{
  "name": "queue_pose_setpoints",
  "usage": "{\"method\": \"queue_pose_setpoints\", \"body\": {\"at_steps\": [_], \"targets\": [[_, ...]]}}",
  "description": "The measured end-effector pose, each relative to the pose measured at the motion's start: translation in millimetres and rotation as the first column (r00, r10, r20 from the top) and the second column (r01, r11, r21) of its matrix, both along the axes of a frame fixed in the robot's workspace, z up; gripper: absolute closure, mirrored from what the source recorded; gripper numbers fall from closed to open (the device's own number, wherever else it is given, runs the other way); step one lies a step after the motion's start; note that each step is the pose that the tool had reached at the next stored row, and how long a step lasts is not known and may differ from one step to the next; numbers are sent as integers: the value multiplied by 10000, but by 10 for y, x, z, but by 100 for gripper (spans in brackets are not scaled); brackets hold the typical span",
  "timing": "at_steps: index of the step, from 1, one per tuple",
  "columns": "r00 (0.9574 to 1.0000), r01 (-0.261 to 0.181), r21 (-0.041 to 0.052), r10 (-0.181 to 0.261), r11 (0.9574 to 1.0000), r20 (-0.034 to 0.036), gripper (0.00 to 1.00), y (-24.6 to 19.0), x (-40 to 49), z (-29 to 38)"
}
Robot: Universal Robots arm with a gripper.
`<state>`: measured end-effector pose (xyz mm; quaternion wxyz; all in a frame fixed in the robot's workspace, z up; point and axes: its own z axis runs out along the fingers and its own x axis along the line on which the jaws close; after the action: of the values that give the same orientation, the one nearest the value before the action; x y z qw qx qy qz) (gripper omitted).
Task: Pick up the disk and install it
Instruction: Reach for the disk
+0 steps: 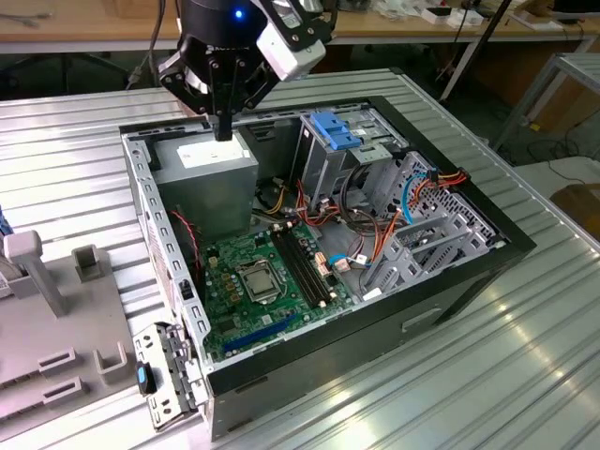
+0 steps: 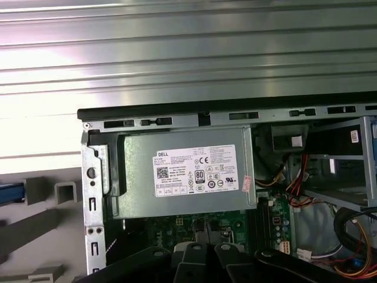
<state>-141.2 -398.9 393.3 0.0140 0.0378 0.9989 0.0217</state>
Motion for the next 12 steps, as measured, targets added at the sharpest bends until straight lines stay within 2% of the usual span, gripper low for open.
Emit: {"method": "queue_pose_setpoints", "body": {"at_steps": [12], "targets": [[10000,1,1,-1,10000,1,89,0,-111,0]]}}
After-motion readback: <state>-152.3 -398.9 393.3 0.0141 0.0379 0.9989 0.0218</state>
